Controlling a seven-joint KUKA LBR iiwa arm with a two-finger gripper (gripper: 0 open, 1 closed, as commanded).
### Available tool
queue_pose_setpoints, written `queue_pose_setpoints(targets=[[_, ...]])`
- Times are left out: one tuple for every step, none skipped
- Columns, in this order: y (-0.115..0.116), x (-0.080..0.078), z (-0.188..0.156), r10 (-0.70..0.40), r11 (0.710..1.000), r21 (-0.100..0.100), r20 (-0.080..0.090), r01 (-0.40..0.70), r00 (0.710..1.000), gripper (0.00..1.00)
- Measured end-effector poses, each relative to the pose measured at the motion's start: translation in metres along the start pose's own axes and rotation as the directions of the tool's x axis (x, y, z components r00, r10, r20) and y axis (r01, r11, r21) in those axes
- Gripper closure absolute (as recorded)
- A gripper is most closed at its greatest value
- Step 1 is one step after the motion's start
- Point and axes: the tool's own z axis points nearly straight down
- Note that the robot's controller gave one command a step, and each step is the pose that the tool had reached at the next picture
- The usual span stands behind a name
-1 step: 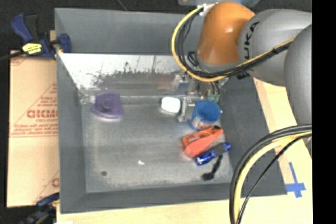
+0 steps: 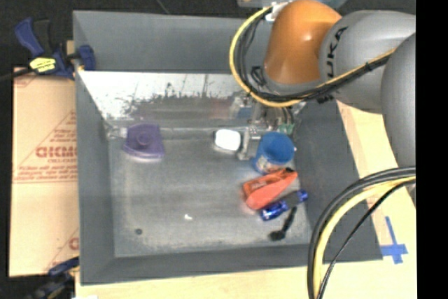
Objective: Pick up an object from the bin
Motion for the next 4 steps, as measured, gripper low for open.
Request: queue_pose_setpoints(targets=[[-0.052, 0.044, 0.048, -0.329, 0.944, 0.003, 0.006, 0.329, 0.944, 0.00], [-0.087, 0.070, 0.022, -0.396, 0.918, 0.003, 0.008, 0.396, 0.918, 0.00], [-0.083, 0.003, 0.041, -0.295, 0.955, 0.000, 0.015, 0.296, 0.955, 0.00], [-0.118, 0.070, 0.063, -0.491, 0.871, 0.016, 0.027, 0.491, 0.871, 0.00]])
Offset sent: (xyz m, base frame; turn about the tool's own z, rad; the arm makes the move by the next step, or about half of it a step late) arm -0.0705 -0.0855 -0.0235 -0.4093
